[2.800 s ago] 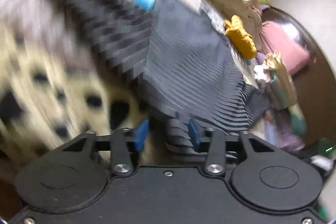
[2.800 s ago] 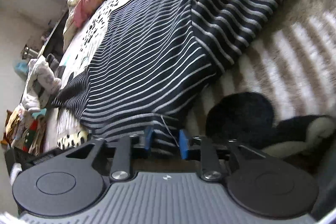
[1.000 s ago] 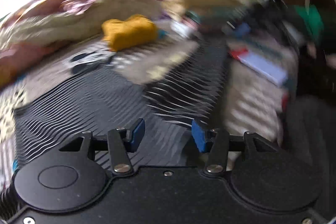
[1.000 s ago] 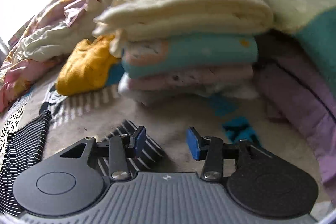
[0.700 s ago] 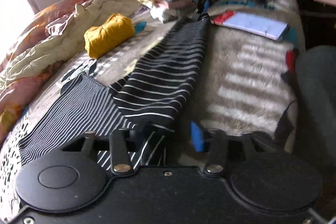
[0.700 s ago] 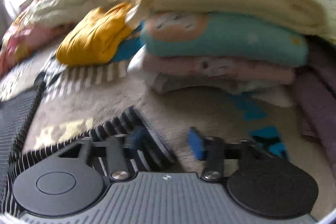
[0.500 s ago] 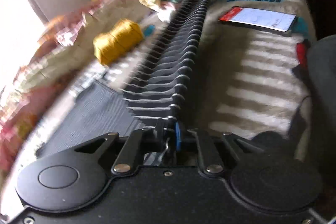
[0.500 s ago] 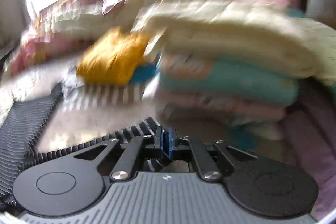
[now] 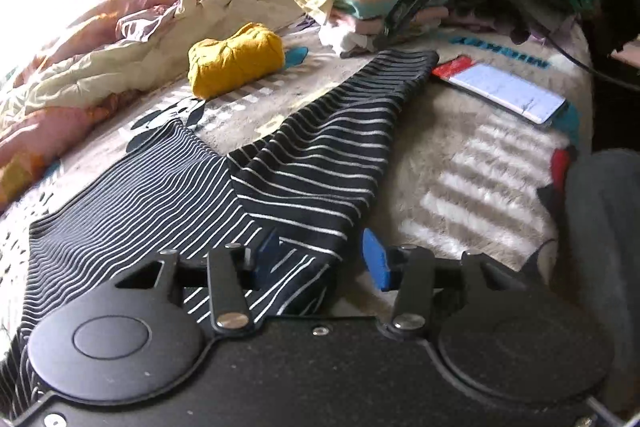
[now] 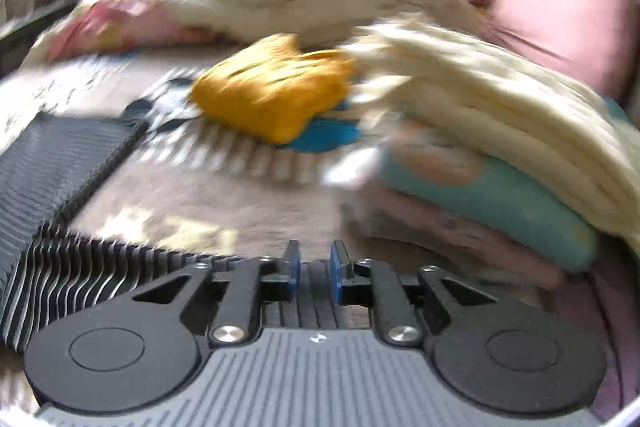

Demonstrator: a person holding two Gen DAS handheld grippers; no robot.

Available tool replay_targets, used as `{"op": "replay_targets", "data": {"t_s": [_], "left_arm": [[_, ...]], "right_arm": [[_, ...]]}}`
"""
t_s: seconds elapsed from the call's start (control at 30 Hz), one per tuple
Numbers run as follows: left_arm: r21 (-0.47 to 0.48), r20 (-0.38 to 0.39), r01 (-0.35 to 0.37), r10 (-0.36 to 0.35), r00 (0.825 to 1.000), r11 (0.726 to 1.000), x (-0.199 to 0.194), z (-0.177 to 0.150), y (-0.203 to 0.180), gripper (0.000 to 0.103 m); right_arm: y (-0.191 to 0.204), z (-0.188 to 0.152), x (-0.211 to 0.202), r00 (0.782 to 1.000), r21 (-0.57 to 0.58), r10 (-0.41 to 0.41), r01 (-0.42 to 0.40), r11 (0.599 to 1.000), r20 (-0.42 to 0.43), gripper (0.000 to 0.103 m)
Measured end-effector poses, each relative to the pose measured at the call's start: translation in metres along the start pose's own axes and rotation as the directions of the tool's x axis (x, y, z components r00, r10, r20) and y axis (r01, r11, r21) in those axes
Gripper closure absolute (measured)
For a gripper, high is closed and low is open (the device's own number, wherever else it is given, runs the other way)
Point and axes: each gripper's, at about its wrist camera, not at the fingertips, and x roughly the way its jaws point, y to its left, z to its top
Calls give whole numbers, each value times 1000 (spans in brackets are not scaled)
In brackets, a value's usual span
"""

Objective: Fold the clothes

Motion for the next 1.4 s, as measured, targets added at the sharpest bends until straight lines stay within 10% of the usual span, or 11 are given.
{"op": "replay_targets", "data": {"t_s": [0.1,0.17,0.2,0.23,0.47,0.6,0.8,1.0,1.17,1.4], "left_arm": [[99,20,-9,7,1000,995,-1,-2,-15,61],[179,3,-29,29,1000,983,5,-4,-25,73],[199,-5,-39,41,999,979,9,-6,-28,82],[218,-13,-47,51,999,975,13,-8,-31,87],[192,-70,15,-1,998,981,13,-5,-19,97],[128,-66,34,-26,997,991,5,2,-13,76],[-122,3,75,-75,997,990,4,21,32,70],[-365,13,108,-111,994,925,66,46,91,77],[-459,-109,39,-100,989,888,109,44,119,77],[-403,-110,39,-90,990,914,48,24,129,77]], "right_arm": [[-1,-3,23,992,31,-120,121,992,-34,71],[-15,-7,31,996,118,-60,67,991,-65,54],[-22,-9,35,997,163,-24,36,986,-80,58],[-24,-10,38,995,184,45,-27,983,-92,91],[-47,12,13,995,239,9,15,971,-97,95],[-34,22,27,977,83,-167,179,980,-132,75],[7,9,-27,1000,77,-13,11,997,24,68],[93,-38,-62,975,-9,204,-204,979,93,70],[120,-45,-54,989,-74,141,-144,987,-48,68],[128,-20,-70,981,-137,194,-195,971,-25,68]]}}
